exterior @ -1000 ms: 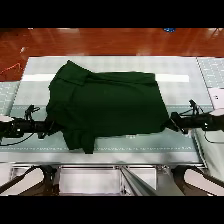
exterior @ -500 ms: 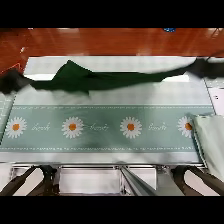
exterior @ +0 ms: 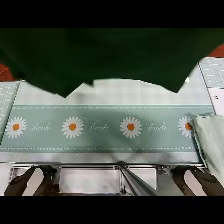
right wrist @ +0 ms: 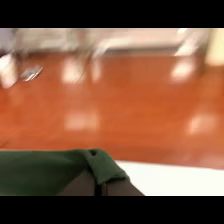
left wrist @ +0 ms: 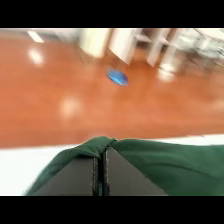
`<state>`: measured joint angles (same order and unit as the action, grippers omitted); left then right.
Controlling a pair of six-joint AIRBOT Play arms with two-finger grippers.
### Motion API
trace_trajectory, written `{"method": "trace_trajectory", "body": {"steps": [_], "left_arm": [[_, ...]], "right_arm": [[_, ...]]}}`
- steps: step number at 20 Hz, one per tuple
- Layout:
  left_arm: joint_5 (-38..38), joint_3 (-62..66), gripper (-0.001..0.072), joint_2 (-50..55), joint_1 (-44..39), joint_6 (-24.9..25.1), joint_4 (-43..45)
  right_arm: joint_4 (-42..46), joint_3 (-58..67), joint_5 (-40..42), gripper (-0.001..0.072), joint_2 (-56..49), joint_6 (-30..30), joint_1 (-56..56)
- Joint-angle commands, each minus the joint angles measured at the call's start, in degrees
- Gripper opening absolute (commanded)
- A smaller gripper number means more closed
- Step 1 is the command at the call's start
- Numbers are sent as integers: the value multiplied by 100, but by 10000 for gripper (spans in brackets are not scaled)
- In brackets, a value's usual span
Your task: Fold the shirts.
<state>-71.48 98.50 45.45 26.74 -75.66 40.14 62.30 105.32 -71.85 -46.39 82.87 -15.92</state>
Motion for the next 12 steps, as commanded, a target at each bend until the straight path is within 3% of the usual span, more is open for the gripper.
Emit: {"method": "trace_trajectory", "body": {"steps": [1,4,8,12], "left_arm": [[92,435,18,-645,-105,-232,1021],[-48,433,19,-1252,-1043,-662,2730],[-798,428,19,-1816,-2048,-1720,5104],[-1427,-229,19,-1700,-2118,-2162,5416]], "right_arm": [[634,212,-479,22,732,269,2],[907,210,-1314,22,1047,400,2],[1373,138,-2277,22,1152,610,2],[1259,-658,-2352,22,1161,693,2]]}}
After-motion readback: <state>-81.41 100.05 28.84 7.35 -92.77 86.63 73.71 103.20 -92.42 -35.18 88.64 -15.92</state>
